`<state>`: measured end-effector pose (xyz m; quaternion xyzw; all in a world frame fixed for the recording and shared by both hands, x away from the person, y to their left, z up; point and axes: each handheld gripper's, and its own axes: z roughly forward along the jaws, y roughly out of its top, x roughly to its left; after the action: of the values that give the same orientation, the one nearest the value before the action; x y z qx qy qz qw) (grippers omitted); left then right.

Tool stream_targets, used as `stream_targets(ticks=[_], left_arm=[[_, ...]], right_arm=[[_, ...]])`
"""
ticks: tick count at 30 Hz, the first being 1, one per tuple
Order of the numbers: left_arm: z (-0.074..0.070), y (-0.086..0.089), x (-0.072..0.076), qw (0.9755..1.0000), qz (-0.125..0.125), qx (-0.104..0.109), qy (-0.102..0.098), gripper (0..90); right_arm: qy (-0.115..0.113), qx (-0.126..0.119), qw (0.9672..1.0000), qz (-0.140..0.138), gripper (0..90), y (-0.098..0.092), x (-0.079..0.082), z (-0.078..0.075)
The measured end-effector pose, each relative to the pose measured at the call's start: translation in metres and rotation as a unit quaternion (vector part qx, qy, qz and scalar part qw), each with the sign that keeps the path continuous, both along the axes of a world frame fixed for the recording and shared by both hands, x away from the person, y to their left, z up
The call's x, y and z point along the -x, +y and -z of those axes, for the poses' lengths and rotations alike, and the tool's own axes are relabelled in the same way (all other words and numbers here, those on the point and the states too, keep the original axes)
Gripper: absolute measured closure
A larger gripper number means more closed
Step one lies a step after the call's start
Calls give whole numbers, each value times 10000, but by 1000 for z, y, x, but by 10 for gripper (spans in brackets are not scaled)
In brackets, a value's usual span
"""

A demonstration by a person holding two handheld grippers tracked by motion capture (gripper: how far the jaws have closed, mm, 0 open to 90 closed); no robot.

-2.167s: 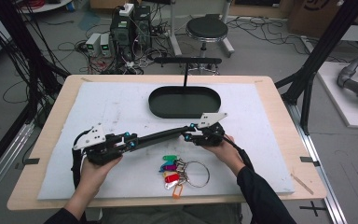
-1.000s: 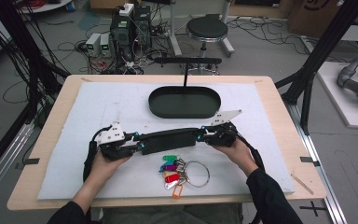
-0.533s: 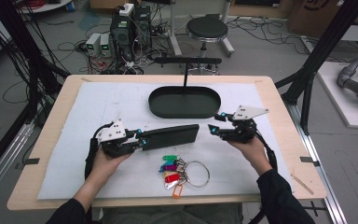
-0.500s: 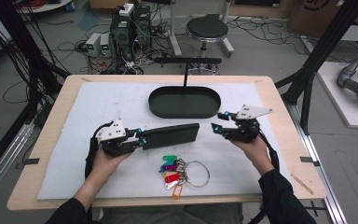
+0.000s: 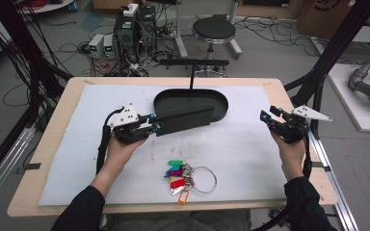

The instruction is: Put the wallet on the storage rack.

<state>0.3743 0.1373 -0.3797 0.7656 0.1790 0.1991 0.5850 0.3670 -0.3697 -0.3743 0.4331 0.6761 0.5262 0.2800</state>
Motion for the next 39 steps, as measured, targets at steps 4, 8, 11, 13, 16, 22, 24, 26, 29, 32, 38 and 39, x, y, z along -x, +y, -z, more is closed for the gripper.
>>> stream_targets(ticks=[4,8,11,13,16,22,24,26,29,32,38,39], left_arm=[[-5,-8,-14,10000,-52,-53,-23,750],[-9,-13,-26,9998,-174,-83,-37,750],[-11,-13,-36,9997,-228,-23,-67,750],[-12,-14,-43,9997,-258,-7,-27,750],[-13,-18,-53,9995,-297,-40,-16,750],[-9,-29,-76,9995,-292,51,101,750],[-4,-34,-83,9994,-304,99,110,750],[2,-38,-90,9993,-305,141,169,750],[13,-45,-99,9990,-348,179,222,750],[22,-50,-106,9988,-402,162,243,750],[31,-49,-115,9980,-526,204,279,750],[33,-48,-116,9977,-546,253,310,750]], right_arm=[[38,-68,9999,118,473,-6,0,1],[25,-79,9998,155,473,-7,0,1],[46,-51,9999,159,473,-7,0,2],[55,-50,9998,159,473,-6,0,2],[31,-25,9999,149,473,-6,-1,2],[75,-50,9999,145,474,-6,-2,3],[84,-56,9999,135,474,-6,-2,3],[86,-61,9999,121,474,-6,-2,3],[92,-66,9999,123,473,-8,-3,4],[90,-82,9998,131,474,-9,-3,4],[111,-67,9998,123,474,-8,-4,5],[136,-84,9998,120,474,-8,-3,5]])
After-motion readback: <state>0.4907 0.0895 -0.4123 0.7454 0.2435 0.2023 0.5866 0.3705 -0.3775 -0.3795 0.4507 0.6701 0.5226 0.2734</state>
